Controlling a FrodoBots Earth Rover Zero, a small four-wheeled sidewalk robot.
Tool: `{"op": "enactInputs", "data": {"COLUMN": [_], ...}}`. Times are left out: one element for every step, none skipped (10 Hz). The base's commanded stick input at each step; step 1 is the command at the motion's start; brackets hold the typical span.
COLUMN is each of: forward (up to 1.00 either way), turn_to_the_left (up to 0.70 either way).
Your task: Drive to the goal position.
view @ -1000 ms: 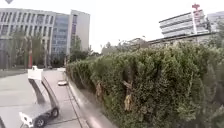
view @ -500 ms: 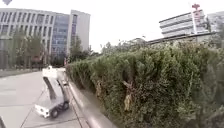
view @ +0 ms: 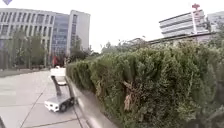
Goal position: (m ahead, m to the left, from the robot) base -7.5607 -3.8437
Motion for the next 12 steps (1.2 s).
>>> {"op": "enactInputs", "data": {"forward": [0.05,0.05,0.05,0.05,0.05,0.05,0.05,0.05,0.05,0.05,0.05,0.05], "turn_to_the_left": [0.0,0.0,0.0,0.0,0.0,0.0,0.0,0.0,0.0,0.0,0.0,0.0]}}
